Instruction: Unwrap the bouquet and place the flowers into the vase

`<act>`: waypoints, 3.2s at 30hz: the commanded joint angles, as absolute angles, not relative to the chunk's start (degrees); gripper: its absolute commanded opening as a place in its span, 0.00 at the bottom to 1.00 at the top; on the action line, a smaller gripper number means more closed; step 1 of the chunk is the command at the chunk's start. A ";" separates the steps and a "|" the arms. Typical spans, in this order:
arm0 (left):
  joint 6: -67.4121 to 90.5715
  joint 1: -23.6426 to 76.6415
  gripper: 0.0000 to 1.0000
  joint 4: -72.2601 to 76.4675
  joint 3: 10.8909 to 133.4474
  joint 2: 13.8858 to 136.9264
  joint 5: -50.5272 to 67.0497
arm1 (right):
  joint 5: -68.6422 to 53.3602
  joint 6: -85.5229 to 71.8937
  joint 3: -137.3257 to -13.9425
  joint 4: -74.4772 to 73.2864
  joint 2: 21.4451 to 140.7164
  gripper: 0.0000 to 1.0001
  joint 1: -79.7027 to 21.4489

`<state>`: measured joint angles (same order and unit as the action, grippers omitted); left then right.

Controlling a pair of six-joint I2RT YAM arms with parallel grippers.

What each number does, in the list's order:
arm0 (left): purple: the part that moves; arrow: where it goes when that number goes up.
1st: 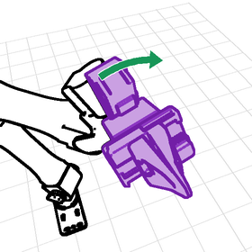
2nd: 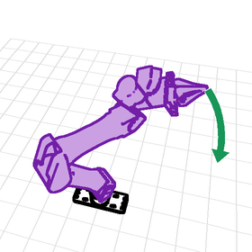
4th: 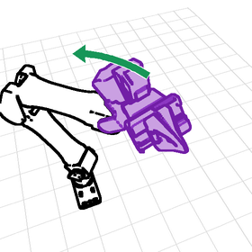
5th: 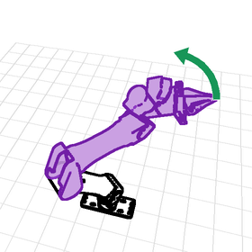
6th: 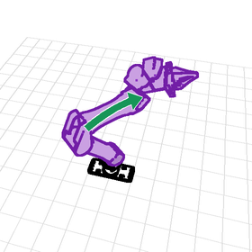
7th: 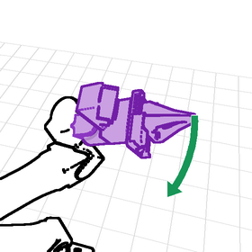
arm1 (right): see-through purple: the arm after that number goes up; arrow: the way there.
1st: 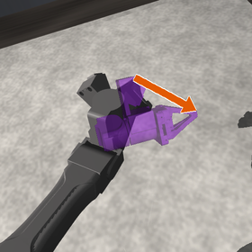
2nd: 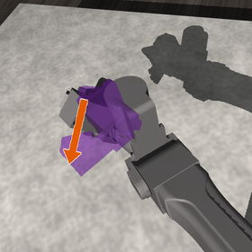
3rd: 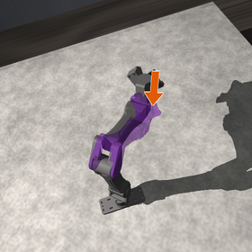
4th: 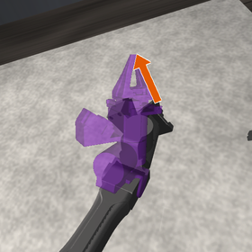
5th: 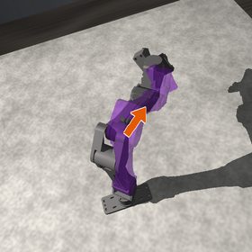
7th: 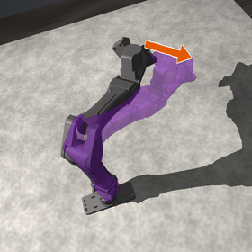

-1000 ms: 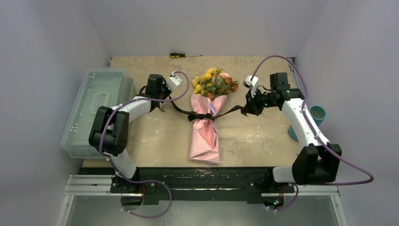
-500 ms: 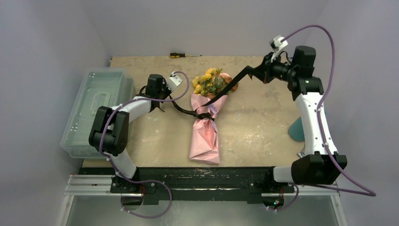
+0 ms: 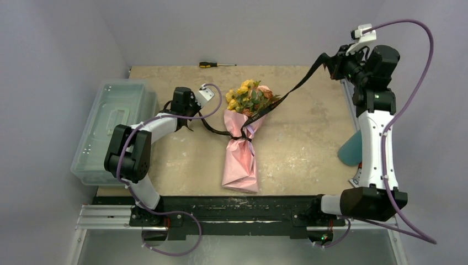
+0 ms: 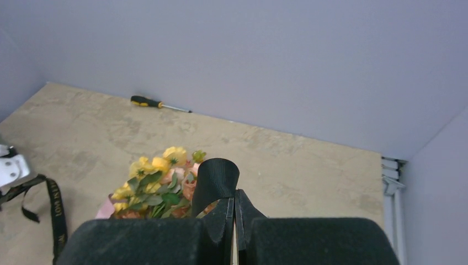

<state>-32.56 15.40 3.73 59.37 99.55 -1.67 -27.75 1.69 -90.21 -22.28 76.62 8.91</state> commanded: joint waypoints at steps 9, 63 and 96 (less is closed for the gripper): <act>-31.48 15.03 0.00 4.90 59.44 98.82 2.82 | -8.45 7.74 -84.86 -23.09 70.21 0.00 9.06; -22.81 17.14 0.62 -3.69 60.91 88.73 22.99 | -40.95 30.04 -81.64 -34.41 110.73 0.58 -10.67; -22.98 17.07 1.00 -7.17 60.81 85.37 32.65 | -32.00 48.01 -72.69 -54.68 92.41 0.00 0.73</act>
